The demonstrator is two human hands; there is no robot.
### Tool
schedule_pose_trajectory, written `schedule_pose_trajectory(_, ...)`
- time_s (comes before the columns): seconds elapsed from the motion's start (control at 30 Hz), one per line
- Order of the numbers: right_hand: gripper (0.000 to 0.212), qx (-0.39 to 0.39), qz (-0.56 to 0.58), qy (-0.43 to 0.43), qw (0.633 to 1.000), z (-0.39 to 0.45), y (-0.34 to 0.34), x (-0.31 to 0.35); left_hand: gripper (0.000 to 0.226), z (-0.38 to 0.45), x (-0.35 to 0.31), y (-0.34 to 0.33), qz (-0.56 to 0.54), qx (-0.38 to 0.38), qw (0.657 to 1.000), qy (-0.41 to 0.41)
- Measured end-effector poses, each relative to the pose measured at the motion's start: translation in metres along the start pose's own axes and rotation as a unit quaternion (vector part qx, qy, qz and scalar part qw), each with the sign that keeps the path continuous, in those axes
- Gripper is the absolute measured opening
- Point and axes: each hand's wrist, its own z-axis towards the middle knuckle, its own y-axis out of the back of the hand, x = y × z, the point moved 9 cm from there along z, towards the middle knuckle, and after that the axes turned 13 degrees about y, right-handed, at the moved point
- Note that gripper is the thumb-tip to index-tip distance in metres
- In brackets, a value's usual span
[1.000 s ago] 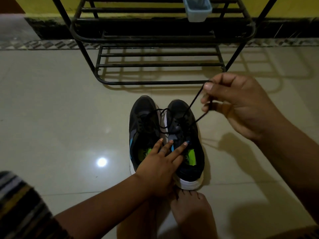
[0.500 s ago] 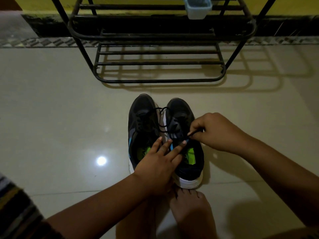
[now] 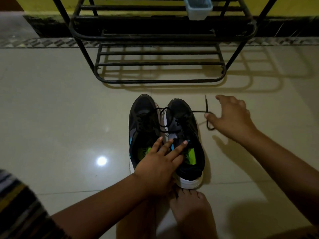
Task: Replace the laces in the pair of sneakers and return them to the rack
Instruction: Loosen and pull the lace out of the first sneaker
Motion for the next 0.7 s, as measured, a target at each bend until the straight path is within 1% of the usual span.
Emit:
schedule_pose_trajectory(0.03, 0.065, 0.003, -0.017, 0.042, 0.999, -0.003, -0.006, 0.012, 0.067, 0.0, 0.0, 0.0, -0.001, 0.0, 1.0, -0.001)
schedule_pose_trajectory(0.1, 0.062, 0.017, -0.019, 0.148, 0.989, -0.011, -0.023, 0.042, 0.068, 0.0, 0.0, 0.0, 0.0, -0.002, 1.0, 0.001)
schedule_pose_trajectory(0.13, 0.058, 0.039, -0.04, 0.191, 0.98, -0.016, -0.034, 0.054, 0.069, 0.0, 0.0, 0.0, 0.002, -0.003, 1.0, 0.001)
schedule_pose_trajectory(0.17, 0.057, 0.064, -0.065, 0.214, 0.972, -0.019, -0.045, 0.06, 0.07, 0.0, 0.0, 0.0, 0.005, -0.003, 1.0, 0.002)
schedule_pose_trajectory(0.27, 0.062, 0.121, -0.112, 0.215, 0.963, -0.022, -0.063, 0.057, 0.07, -0.001, 0.0, 0.0, 0.01, -0.005, 1.0, 0.003)
schedule_pose_trajectory(0.37, 0.066, 0.134, -0.133, 0.208, 0.96, -0.023, -0.069, 0.052, 0.07, -0.001, 0.0, 0.0, 0.007, -0.011, 1.0, 0.003)
schedule_pose_trajectory(0.43, 0.065, 0.14, -0.12, 0.208, 0.961, -0.025, -0.073, 0.054, 0.069, -0.001, 0.0, -0.001, 0.012, -0.011, 1.0, 0.004)
schedule_pose_trajectory(0.53, 0.057, 0.135, -0.062, 0.199, 0.969, -0.026, -0.075, 0.056, 0.063, -0.002, 0.0, 0.0, 0.016, -0.019, 1.0, 0.004)
schedule_pose_trajectory(0.7, 0.033, 0.114, -0.022, 0.189, 0.975, -0.021, -0.068, 0.053, 0.059, -0.003, 0.0, 0.002, 0.012, -0.023, 1.0, 0.0)
